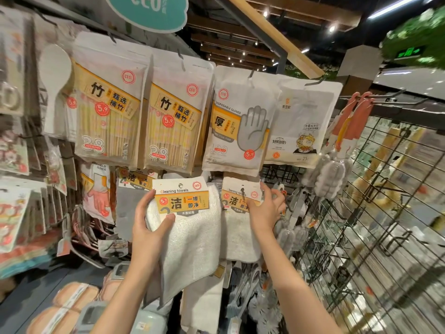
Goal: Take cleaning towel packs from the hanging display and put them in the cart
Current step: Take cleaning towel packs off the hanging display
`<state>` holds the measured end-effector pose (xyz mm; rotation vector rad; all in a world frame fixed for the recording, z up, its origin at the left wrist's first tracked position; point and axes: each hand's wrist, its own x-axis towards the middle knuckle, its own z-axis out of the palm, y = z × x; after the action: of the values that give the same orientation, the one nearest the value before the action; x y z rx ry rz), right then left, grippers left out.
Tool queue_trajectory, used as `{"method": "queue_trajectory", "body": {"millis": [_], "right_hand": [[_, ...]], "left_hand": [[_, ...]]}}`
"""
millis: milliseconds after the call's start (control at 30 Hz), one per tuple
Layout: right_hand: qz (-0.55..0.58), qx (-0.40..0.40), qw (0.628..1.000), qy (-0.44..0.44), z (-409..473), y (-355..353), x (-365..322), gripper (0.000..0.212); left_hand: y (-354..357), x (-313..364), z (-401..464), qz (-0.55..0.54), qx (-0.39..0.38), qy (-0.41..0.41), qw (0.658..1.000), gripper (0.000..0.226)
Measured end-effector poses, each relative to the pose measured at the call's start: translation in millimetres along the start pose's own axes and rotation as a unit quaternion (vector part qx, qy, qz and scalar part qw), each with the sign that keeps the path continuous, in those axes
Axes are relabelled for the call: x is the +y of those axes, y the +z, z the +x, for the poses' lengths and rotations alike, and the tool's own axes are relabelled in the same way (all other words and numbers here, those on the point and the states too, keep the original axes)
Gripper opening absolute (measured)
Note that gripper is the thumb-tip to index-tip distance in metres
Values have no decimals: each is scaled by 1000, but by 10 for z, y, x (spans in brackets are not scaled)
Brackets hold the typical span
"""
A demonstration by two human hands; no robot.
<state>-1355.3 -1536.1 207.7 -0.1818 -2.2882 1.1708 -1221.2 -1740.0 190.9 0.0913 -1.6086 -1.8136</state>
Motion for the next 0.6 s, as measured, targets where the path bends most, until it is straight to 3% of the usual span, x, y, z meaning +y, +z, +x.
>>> {"method": "queue_trajectory", "body": {"millis": [267, 600], "right_hand": [[94, -136, 979, -120, -440, -160, -365, 28], [144, -202, 963, -103, -728, -259, -422, 35]], "left_hand": [[111, -25, -179, 12, -20, -6, 1000, 58], [121, -28, -263, 5, -33, 1, 999, 58]]}}
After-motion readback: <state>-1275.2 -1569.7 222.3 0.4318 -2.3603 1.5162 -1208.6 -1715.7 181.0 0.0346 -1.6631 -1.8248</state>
